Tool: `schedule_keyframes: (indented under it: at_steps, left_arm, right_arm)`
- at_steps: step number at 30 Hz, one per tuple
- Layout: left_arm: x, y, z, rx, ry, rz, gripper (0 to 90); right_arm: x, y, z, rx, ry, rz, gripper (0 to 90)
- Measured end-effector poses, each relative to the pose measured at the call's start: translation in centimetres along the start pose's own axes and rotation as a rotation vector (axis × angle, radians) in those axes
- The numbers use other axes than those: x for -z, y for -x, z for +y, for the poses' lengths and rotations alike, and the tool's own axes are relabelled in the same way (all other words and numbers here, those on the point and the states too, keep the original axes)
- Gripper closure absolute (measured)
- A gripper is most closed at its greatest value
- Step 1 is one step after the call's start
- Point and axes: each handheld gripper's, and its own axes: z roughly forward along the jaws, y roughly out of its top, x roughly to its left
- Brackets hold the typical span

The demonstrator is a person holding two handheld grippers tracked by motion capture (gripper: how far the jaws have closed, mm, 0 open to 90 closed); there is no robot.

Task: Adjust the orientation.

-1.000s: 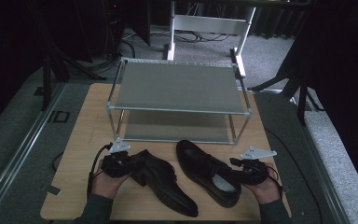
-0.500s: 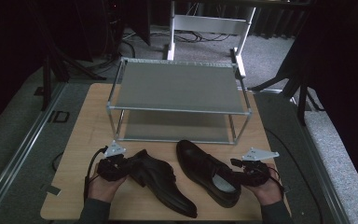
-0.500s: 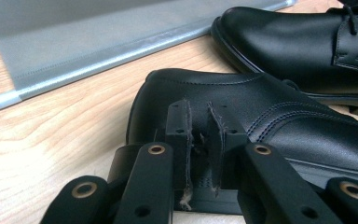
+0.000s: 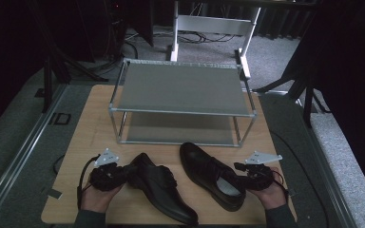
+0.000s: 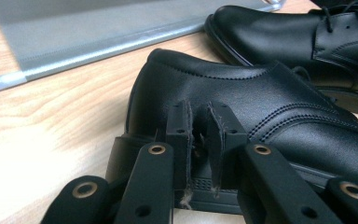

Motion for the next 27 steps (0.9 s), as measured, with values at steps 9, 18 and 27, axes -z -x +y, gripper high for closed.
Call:
schedule_keyframes:
  at_steps: [9, 18, 27]
  left_arm:
    - [1.6, 0.1, -1.7, -0.011, -0.003, 0.009, 79.0]
    - [2.7, -0.5, -3.3, 0.015, -0.003, -0.017, 75.1]
    - [4.1, -1.4, -3.5, 0.045, 0.017, 0.044, 65.8]
  right_arm:
    - [-0.3, 0.0, 0.1, 0.012, -0.008, 0.009, 51.6]
    - [-0.3, 0.0, -0.1, 0.012, -0.013, 0.01, 52.2]
    - [-0.4, 0.0, -0.4, 0.009, -0.015, 0.011, 51.8]
